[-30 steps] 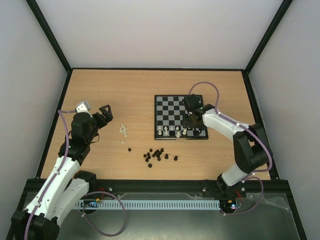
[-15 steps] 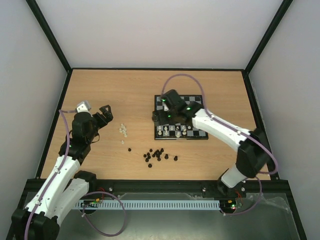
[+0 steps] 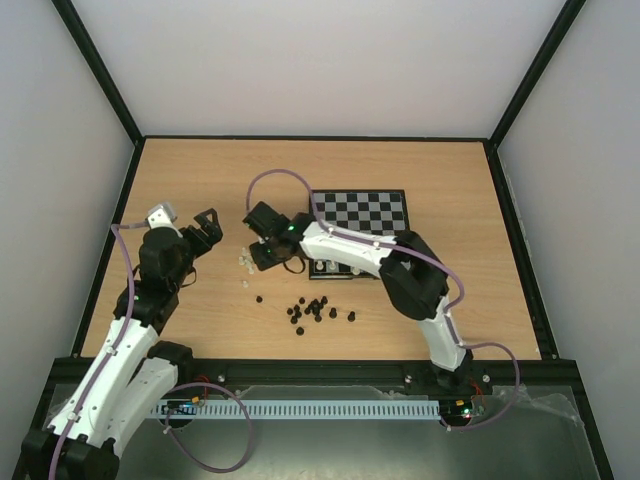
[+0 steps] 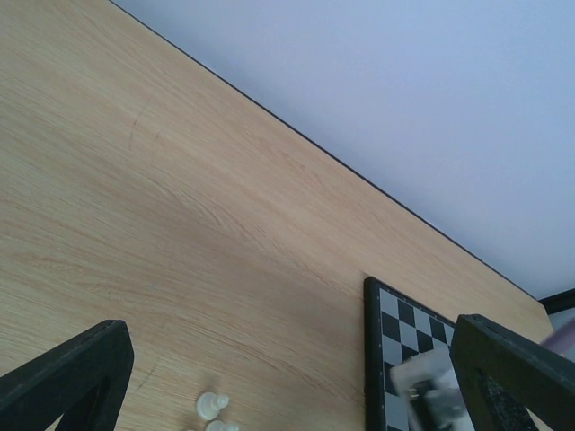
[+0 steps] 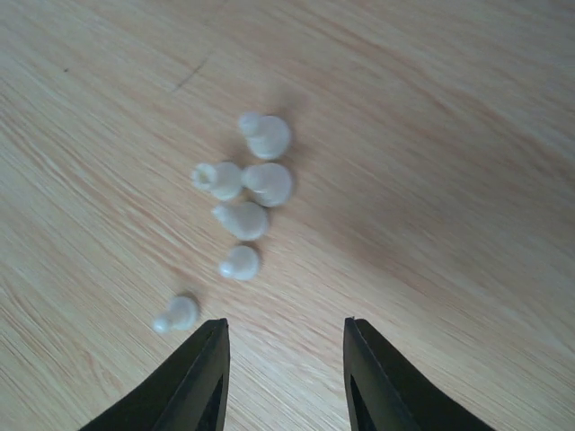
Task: Set up the chess pieces on the board
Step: Pick up the chess piece at the center of the board.
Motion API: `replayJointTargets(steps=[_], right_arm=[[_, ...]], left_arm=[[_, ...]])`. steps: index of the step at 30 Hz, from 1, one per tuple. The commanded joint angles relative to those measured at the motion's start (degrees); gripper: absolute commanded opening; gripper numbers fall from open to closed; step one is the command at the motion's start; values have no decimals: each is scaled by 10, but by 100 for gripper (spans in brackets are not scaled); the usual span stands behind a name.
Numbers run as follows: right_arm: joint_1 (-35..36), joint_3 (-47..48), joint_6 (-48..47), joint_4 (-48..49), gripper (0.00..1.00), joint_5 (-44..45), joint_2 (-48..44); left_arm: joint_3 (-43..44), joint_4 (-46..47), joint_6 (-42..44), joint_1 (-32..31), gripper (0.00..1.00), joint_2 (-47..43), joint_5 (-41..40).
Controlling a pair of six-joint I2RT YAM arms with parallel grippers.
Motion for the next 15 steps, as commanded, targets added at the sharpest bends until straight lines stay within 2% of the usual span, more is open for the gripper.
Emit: replayJointTargets(steps=[1, 9, 15], right_arm=[[25, 66, 3, -50, 35, 12, 51], [43, 118, 6, -72, 28, 22, 104], [49, 144, 12, -87, 27, 39, 128]], left_arm=[[6, -6, -2, 0, 99, -7, 0], [6, -8, -2, 0, 100, -16, 2], [6, -8, -3, 0, 100, -17, 5]])
